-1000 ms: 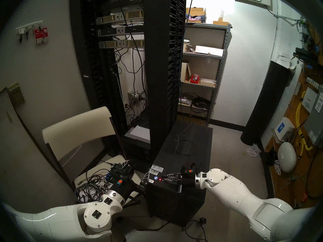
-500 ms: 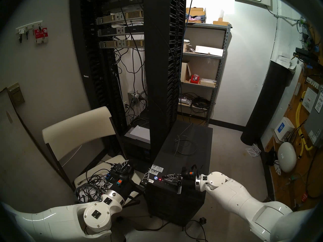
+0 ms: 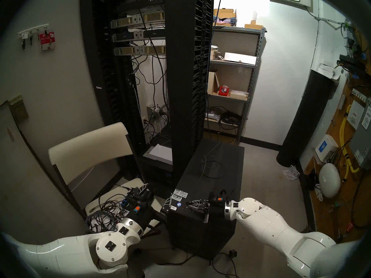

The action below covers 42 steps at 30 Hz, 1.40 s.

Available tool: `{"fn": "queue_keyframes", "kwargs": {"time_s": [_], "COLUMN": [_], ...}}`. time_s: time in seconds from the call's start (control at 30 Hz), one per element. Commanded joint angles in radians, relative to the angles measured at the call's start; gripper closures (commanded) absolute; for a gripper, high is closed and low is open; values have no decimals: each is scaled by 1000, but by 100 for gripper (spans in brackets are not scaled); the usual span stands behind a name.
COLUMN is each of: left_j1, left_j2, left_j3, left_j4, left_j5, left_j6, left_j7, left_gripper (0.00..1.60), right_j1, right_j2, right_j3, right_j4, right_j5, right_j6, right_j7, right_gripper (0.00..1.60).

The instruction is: Insert the cable into the workstation's USB slot

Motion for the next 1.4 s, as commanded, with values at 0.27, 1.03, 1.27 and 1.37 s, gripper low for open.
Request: {"fn": "queue_keyframes", "kwargs": {"time_s": [0.27, 1.03, 1.27, 1.37], "left_j1": [-9, -9, -9, -9], "left_j2": [1, 2, 6, 7], "left_j3": [-5, -6, -6, -5], "left_j4": [-17, -15, -17, -18], "left_j5": [-1, -13, -14, -14], "left_j6": [-5, -12, -12, -13], "left_j7": [-4, -2, 2, 2], "left_gripper": [0, 0, 0, 0], "right_j1": [8, 22, 16, 16], "right_j2": [-17, -23, -21, -21], "right_j3": [8, -4, 3, 4], "right_j4": [3, 19, 11, 11], "right_j5": [0, -22, -23, -24], "right_j6": [-31, -5, -5, -6], "right_j7": [-8, 5, -1, -4], "right_gripper": [160, 160, 160, 160]}}
